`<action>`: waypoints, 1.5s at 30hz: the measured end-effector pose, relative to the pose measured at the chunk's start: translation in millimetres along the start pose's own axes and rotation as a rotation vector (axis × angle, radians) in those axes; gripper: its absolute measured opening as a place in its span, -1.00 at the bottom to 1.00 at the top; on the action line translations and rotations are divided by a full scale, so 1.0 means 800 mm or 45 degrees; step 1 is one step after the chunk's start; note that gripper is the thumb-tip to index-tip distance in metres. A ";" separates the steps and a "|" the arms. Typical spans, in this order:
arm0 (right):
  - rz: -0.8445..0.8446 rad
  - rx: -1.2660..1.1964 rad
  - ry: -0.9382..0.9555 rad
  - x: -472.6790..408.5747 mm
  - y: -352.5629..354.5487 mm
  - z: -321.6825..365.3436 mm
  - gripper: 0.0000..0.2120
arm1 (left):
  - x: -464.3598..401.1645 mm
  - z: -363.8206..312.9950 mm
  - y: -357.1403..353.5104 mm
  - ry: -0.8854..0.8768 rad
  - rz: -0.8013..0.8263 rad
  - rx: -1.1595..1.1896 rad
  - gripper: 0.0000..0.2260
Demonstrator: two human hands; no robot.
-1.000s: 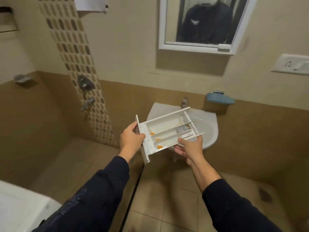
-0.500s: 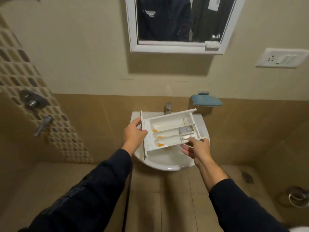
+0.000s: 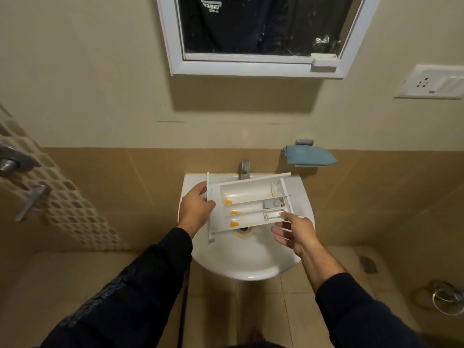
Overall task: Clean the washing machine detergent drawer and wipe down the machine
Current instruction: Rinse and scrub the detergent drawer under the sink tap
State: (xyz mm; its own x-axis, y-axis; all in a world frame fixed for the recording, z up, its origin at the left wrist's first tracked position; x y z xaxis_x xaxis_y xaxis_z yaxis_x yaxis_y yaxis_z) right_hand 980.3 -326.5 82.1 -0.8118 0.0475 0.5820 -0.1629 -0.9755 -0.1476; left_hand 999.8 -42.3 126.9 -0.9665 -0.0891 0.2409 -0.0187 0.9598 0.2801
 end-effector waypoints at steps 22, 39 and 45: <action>-0.102 0.523 -0.264 -0.121 0.019 0.006 -0.96 | -0.106 0.059 -0.041 0.182 0.126 -0.058 -0.48; -0.195 0.523 -0.360 -0.169 0.027 -0.019 -0.91 | -0.132 0.101 -0.060 0.215 0.239 -0.259 -0.50; -0.042 0.769 -0.362 -0.192 0.034 -0.024 -0.89 | -0.139 0.110 -0.071 0.285 0.125 -0.364 -0.55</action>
State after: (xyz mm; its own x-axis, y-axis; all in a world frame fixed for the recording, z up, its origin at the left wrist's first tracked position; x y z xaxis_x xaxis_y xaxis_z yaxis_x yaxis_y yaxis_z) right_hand 1089.6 -356.3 -26.9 -0.6187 0.1021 0.7790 0.2246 -0.9271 0.2999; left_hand 1085.7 -63.8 2.4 -0.8797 -0.0864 0.4675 0.1744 0.8562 0.4863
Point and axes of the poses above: each hand's wrist, its own x-axis away from the middle knuckle, its own y-axis out of the back of the hand, z = x × y, the point moved 5 cm from there along -x, towards the middle knuckle, and after that the axes turned 9 degrees about z, right-handed, at the moved point
